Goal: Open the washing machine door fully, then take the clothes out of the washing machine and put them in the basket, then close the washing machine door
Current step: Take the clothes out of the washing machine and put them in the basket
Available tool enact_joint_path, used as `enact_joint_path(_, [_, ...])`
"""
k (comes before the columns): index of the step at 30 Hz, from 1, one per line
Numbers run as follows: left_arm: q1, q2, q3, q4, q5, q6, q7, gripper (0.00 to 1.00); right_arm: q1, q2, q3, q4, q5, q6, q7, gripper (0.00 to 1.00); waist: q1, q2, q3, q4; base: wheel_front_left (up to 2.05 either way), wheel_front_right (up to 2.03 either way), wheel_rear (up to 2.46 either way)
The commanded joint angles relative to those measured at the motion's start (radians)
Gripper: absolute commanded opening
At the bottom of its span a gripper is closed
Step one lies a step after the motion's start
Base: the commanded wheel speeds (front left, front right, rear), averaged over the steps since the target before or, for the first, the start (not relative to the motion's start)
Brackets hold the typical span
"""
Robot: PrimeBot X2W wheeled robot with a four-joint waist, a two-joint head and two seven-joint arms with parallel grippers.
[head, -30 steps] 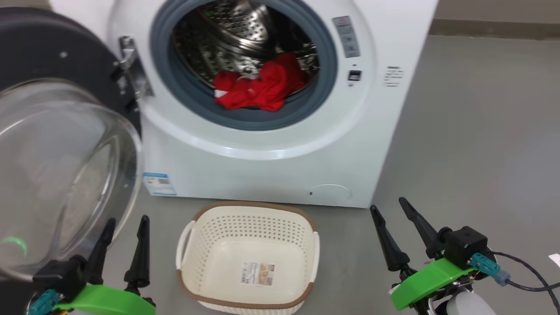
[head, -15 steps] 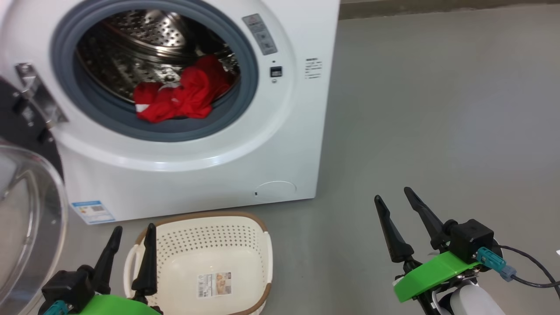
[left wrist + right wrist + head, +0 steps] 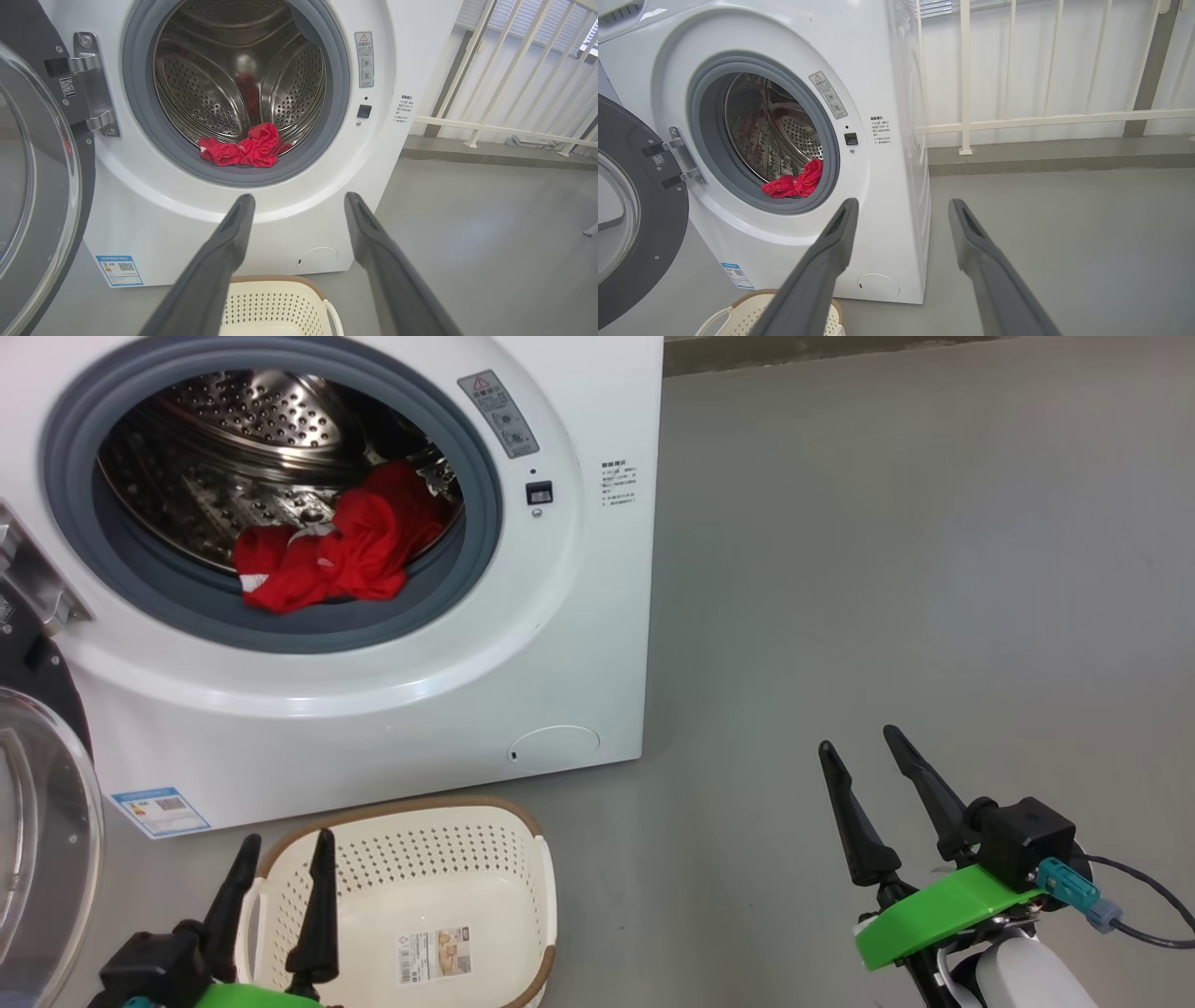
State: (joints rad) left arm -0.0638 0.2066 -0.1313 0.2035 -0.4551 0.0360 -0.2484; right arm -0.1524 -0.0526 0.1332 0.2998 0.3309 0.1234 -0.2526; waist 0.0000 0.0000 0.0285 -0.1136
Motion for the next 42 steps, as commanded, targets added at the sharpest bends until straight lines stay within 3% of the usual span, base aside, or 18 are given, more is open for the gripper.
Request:
enact_joint_path(1, [-0.017,0.015,0.047,-0.032,0.017,0.01,-0.013,1.0,-0.031,-0.005,0.011,-0.028,-0.022,0.007,-0.009,1.0,0.0,0.0,-0.003,0.003,0.0,0.0,0.0])
enact_joint_path(42, [-0.011,-0.034,0.11,-0.02,0.07,-0.032,-0.013,1.0,-0.014,-0.012,0.009,-0.017,-0.018,0.007,-0.009,1.0,0.0,0.0,-0.015,0.029,0.0,0.0,0.0])
